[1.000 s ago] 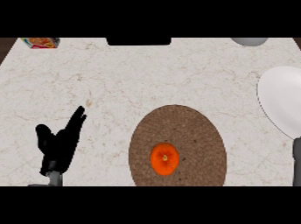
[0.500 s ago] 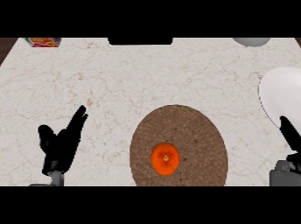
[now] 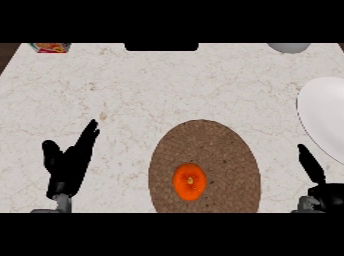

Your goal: Pick the tomato from the placemat and place it in the plate

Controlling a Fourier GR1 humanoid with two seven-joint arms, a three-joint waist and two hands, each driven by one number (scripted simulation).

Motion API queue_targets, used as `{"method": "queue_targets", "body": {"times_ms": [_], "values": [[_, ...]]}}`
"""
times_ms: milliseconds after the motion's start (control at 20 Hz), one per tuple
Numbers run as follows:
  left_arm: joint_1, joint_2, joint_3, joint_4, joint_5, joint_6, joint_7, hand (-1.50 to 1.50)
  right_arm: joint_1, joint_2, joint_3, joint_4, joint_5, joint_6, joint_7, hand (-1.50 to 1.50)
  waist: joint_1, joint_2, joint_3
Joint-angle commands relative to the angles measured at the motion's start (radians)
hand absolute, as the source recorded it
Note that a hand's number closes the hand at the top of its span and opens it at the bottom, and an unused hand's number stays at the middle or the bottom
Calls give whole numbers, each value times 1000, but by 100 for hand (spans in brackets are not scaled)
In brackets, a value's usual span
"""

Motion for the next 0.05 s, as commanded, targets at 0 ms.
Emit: {"method": "queue_targets", "body": {"times_ms": [0], "values": [[16,-21,-18,20,6,-11,15,0,-39,1,28,0,154,-51,185,-150,2,7,-6]]}}
